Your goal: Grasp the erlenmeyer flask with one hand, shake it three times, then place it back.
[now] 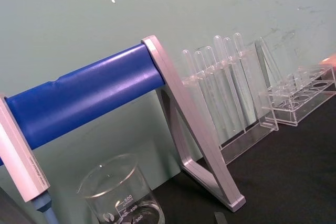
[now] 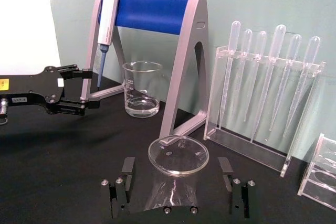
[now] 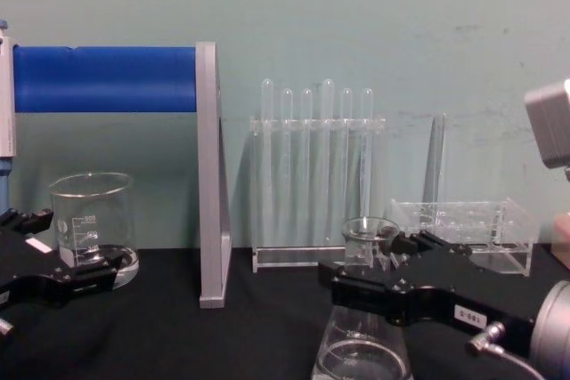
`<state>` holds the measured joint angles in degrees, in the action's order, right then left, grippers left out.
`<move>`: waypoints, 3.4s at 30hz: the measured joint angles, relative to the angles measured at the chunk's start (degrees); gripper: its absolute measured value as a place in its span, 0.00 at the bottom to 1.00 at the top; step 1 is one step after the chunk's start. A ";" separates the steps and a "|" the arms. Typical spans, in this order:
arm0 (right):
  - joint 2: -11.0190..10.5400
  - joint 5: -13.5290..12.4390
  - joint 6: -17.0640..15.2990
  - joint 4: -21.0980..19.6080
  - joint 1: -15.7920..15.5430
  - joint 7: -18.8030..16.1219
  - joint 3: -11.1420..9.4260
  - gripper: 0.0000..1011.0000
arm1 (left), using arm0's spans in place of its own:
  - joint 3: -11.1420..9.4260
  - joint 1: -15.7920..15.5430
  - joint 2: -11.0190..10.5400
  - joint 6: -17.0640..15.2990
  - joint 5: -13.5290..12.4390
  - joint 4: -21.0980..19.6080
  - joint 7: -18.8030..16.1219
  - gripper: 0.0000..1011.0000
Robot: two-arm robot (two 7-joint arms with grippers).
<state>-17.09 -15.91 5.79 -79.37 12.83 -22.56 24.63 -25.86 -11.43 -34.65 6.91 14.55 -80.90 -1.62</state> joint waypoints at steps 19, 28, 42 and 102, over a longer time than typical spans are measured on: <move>-0.10 -0.12 -0.04 -0.11 -0.05 0.08 0.09 0.50 | 0.00 0.00 0.00 0.00 0.00 0.00 0.00 0.99; 0.13 -0.12 -0.15 -0.36 -0.33 0.05 -0.44 0.45 | 0.00 0.00 0.00 0.00 0.00 0.00 0.00 0.99; 0.41 1.19 -4.20 -8.10 -2.48 3.42 -2.99 0.44 | 0.00 0.00 0.00 0.00 0.00 0.00 0.00 0.99; 2.52 2.02 -7.13 -14.85 -3.63 -1.45 5.21 0.44 | 0.00 0.00 0.00 0.00 0.00 0.00 0.00 0.99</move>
<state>-14.57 -13.89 -1.34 -94.23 9.20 -24.01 29.85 -25.86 -11.43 -34.65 6.91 14.55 -80.90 -1.62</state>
